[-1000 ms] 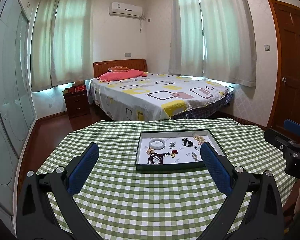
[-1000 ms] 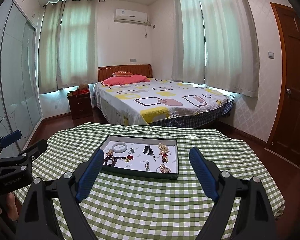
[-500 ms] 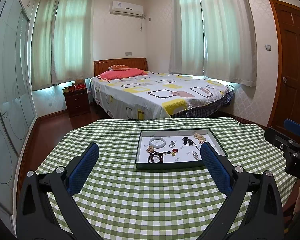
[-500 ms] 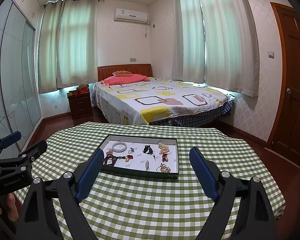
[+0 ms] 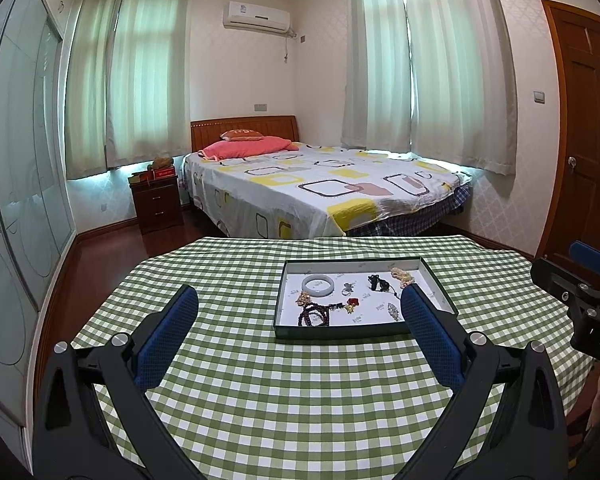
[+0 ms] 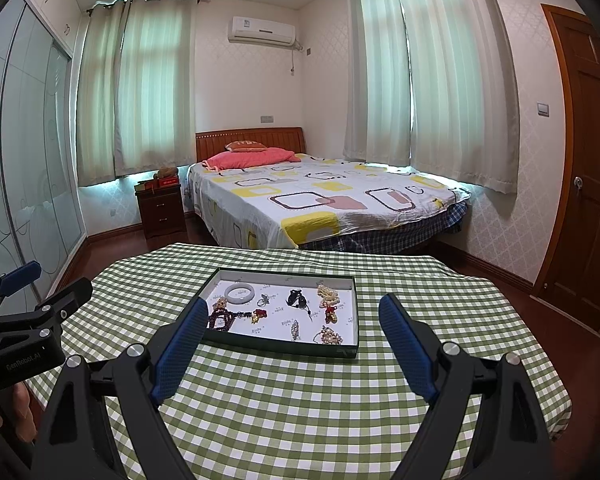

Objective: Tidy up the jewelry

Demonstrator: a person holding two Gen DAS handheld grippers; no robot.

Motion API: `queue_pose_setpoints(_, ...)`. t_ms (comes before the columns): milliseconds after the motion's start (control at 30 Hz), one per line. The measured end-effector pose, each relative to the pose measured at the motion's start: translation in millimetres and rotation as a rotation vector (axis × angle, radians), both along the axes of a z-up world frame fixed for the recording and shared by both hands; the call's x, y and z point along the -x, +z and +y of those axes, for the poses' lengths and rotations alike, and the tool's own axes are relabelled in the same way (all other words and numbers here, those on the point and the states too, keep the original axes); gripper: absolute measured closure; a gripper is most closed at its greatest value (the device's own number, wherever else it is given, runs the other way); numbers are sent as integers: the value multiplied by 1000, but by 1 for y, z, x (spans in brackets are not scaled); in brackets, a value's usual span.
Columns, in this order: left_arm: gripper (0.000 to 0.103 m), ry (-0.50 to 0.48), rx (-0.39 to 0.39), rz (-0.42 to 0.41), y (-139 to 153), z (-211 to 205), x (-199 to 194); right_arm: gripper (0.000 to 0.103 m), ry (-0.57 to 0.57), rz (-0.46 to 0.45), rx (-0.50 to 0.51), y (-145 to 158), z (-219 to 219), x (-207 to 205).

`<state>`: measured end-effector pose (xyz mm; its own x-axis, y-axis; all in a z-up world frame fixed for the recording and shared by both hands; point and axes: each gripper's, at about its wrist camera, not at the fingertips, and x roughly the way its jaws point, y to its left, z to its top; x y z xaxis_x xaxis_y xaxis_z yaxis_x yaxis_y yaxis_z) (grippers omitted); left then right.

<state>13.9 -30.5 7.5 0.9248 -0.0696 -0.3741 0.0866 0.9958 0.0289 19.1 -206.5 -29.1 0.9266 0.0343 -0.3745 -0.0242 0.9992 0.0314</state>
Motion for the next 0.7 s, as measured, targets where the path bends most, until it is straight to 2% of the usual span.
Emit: queue_pose_setpoints(700,4,7,14,20,-3,4,-4,19,1,6,2,-1,1,0)
